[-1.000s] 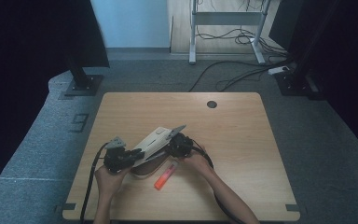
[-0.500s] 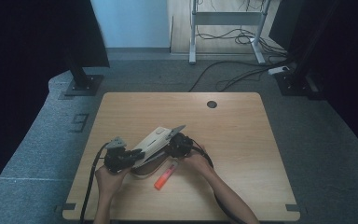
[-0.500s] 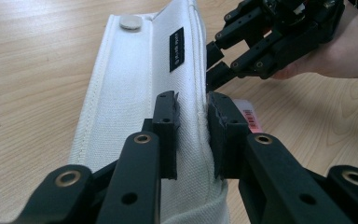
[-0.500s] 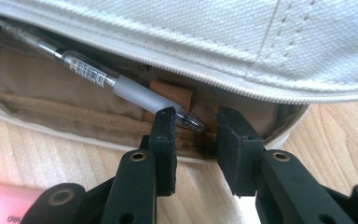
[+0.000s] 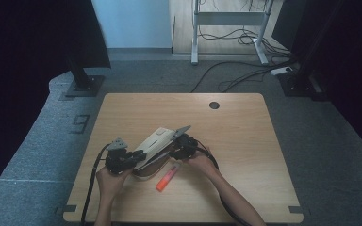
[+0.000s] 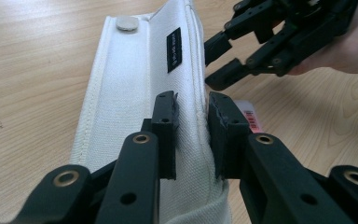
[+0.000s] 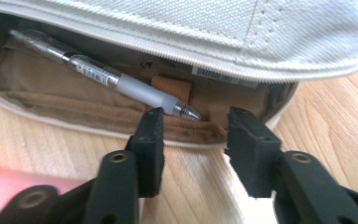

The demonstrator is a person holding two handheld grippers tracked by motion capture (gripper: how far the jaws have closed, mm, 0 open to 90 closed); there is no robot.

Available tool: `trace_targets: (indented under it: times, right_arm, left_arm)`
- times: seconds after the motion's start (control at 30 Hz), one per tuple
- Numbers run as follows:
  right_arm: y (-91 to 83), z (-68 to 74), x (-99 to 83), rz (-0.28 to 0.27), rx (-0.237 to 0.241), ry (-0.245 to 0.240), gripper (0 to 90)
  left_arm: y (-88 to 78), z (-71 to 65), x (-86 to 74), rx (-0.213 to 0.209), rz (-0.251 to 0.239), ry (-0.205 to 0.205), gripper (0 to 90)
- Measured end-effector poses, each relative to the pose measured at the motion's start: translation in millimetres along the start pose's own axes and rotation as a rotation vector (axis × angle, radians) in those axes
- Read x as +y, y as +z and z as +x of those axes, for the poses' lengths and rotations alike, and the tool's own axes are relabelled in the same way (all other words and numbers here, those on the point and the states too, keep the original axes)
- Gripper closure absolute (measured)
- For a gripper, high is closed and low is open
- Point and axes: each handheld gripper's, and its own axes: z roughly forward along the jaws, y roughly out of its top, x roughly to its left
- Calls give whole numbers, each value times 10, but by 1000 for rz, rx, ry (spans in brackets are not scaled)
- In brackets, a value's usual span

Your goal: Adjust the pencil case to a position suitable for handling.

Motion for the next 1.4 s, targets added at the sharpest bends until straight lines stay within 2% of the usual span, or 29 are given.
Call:
trace_targets:
  times: [0.17,0.3,0.4,0.6,0.7,1.03,1.4]
  right_arm:
    - [-83,37,-76,-9,10,-2,378]
    - [-109,58,-138,-10,6,9,343]
    - [-45,68,-178,-8,-2,20,320]
    - [51,84,-208,9,-3,21,321]
    - [45,88,-239,15,0,13,322]
    - [-139,88,-429,7,12,9,325]
    - [-280,228,-615,14,36,-17,326]
  left_arm:
    - [-1,6,0,-6,-2,-2,734]
    - [0,5,-1,-7,-1,-1,733]
    - [-1,4,-1,-8,0,-1,733]
    - [-8,4,-1,-9,0,2,733]
    - [-15,6,0,-9,-1,2,734]
    - [-14,2,0,-12,-1,6,735]
    - [-15,2,-1,-18,-1,11,735]
